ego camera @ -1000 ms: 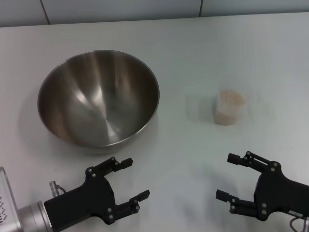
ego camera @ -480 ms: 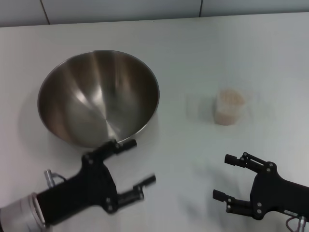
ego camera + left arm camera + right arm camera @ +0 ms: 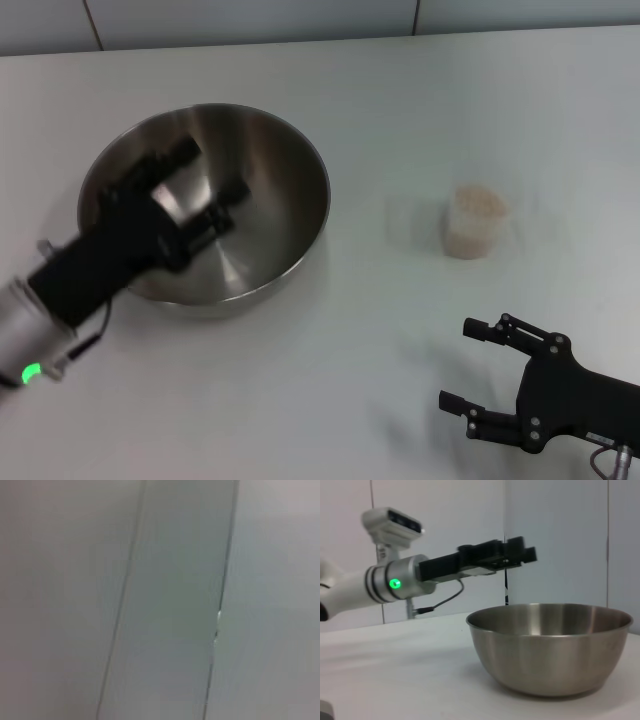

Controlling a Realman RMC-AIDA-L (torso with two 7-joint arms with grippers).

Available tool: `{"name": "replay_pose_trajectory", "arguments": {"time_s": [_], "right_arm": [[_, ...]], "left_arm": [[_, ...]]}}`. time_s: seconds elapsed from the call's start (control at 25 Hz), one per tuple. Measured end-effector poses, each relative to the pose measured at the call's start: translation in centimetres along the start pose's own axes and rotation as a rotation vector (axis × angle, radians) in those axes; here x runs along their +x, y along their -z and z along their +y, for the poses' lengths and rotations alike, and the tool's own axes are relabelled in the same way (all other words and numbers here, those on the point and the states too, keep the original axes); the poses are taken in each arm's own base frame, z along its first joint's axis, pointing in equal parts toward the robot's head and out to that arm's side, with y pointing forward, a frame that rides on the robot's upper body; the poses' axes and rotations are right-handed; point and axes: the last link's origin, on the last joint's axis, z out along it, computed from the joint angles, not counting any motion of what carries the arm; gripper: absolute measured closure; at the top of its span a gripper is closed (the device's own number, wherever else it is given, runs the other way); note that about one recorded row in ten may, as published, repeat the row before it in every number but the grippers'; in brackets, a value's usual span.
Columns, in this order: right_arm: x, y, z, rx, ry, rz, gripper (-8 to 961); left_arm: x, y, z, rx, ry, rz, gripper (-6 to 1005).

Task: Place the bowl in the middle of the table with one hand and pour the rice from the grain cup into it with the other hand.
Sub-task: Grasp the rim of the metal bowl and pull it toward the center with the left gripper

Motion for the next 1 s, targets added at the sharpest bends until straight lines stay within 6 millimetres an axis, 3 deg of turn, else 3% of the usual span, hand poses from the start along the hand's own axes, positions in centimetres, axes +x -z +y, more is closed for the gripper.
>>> {"name": "replay_pose_trajectory", "arguments": {"time_s": [0.28,0.36,0.52,1.0], "right_arm": [[-0.1,-0.1,0.0,-0.004,0.003,-0.005,123],[-0.2,-0.1,-0.1,-0.006,0.001,-0.006,123],[-0.2,-0.1,-0.1,-0.007,-0.003,-0.008,123],[-0.1,0.1,0.3,-0.006,-0.014,-0.015,124]], "left_arm": [[1.0,-1.6,-3.1,0.036,0.03,-0.062,253],[2.0,-3.4,-5.4,0.045,0.05,-0.127,254],[3.3,-4.9,-6.8,0.032,0.048,-0.158,256],[4.8,-7.6,-9.1,0.03,0.032,-0.267,262]]}}
